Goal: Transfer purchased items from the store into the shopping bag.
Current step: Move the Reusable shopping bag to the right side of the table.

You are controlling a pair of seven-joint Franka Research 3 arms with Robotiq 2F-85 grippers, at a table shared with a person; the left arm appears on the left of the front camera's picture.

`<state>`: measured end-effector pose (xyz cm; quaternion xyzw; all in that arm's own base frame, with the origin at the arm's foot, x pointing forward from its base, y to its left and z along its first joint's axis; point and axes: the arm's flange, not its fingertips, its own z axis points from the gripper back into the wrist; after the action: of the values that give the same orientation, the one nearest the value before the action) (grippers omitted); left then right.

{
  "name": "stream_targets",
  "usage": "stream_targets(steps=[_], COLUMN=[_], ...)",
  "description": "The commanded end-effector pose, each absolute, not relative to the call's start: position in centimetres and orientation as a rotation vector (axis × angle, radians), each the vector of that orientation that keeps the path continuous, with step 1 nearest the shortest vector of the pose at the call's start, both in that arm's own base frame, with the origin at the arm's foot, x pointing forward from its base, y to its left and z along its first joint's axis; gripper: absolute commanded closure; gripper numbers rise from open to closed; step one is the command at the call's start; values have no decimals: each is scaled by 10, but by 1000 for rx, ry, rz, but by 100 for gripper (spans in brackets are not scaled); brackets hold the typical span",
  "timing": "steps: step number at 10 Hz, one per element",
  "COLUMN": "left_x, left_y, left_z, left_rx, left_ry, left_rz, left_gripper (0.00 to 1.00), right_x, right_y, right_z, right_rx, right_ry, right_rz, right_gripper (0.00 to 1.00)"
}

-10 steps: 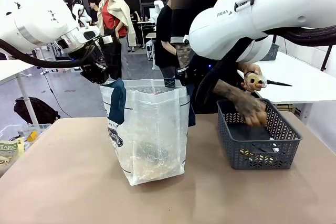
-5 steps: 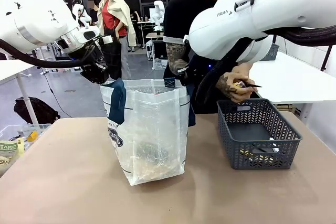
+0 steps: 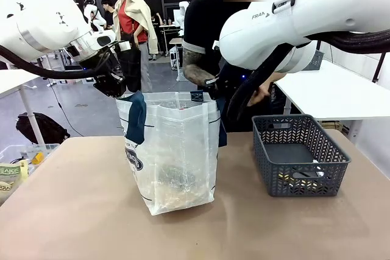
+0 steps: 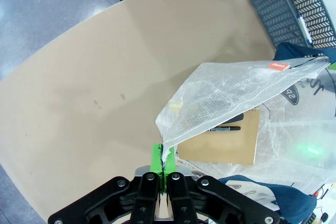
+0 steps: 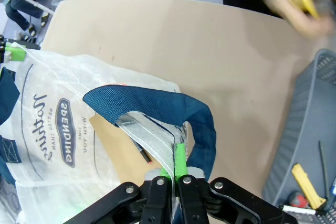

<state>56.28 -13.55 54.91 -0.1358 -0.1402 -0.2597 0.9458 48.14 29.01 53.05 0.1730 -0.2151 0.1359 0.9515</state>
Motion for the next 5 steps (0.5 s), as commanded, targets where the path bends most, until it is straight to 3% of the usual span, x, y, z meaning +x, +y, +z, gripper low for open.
stream_targets(steps=[1, 5], left_x=[562, 562], left_y=[-132, -132], left_z=[552, 552], left_rx=[-274, -274], left_ry=[-287, -287], left_rz=[-511, -511], left_gripper=[100, 100], right_x=[482, 482], right_y=[287, 287], right_z=[531, 531], right_rx=[360, 360], right_ry=[-438, -438], right_rz=[273, 273], right_gripper=[100, 100])
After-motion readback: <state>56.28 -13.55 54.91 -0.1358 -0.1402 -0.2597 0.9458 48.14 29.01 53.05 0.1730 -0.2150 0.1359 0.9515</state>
